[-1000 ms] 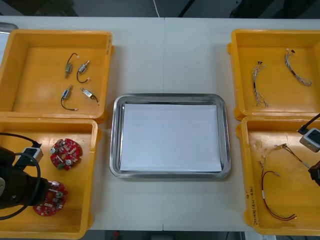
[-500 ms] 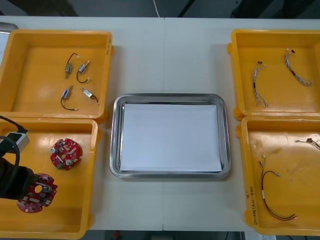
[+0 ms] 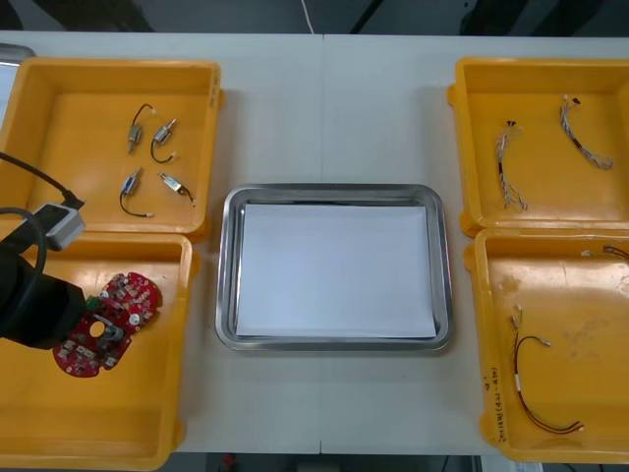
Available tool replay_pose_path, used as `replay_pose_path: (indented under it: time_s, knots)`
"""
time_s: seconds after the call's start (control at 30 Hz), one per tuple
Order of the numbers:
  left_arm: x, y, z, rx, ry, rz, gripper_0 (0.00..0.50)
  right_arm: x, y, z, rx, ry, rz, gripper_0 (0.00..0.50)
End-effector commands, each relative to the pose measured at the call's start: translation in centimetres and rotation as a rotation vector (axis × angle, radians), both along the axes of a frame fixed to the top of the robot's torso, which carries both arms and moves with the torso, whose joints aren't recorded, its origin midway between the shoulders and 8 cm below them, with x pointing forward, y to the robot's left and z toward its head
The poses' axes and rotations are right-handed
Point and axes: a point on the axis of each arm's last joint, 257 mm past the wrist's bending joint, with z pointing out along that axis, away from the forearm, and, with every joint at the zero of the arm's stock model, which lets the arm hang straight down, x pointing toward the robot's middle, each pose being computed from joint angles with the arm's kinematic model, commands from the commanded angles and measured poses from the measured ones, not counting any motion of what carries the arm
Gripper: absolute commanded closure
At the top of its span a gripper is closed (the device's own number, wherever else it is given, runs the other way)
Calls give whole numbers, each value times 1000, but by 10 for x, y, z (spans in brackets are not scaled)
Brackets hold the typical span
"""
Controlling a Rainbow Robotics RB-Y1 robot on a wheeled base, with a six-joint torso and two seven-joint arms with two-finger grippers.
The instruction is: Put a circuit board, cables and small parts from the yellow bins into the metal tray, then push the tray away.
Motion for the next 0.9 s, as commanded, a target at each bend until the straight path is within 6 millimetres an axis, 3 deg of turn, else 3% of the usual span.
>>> replay_pose_path:
  time_s: [0.03, 0.27, 0.9]
  knots:
    - [10, -22, 17, 85, -33, -166, 499, 13, 4, 34, -31, -77, 40, 500]
    - [26, -50, 20, 101, -27, -242, 498, 22, 18, 46, -22, -107, 87, 500]
    - [66, -146, 17, 53, -41, -361, 500, 19, 46, 45, -33, -105, 184, 500]
